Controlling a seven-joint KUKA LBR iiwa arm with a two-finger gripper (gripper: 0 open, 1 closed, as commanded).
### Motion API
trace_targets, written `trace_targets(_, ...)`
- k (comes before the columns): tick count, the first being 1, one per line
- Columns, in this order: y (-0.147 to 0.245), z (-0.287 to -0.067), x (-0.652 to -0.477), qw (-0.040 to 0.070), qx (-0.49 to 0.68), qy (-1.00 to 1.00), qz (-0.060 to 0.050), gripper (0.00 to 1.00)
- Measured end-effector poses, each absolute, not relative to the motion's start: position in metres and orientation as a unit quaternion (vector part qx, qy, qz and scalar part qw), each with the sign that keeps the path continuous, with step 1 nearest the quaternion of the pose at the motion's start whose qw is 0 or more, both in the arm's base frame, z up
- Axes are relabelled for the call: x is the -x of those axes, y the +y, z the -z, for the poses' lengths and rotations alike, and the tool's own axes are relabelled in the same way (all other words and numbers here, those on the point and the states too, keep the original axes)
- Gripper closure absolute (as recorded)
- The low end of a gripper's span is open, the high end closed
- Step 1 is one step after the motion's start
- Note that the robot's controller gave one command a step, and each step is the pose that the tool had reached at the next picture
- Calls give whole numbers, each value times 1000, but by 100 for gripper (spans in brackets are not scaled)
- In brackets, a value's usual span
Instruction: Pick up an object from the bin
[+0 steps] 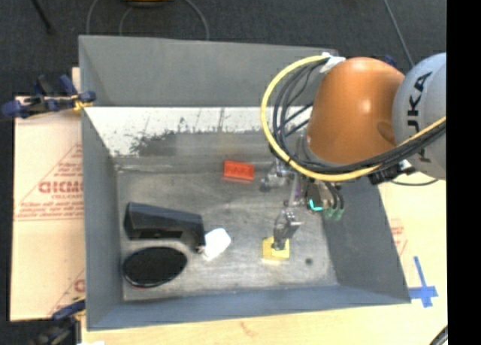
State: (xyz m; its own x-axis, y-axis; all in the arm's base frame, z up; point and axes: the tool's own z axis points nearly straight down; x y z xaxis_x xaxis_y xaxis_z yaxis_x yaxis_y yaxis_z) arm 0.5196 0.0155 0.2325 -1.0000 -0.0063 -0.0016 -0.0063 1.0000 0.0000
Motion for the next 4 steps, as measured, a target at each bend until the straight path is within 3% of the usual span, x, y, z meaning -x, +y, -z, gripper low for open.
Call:
trace_targets(1, 17, -184, -513, 5, 6, 1000, 0, 0)
trace_targets(2, 28, -125, -490, 3, 63, 998, 0, 0)
trace_targets(3, 31, -114, -485, 1, 67, 998, 0, 0)
trace_targets(4, 30, -110, -501, 1, 116, 993, 0, 0)
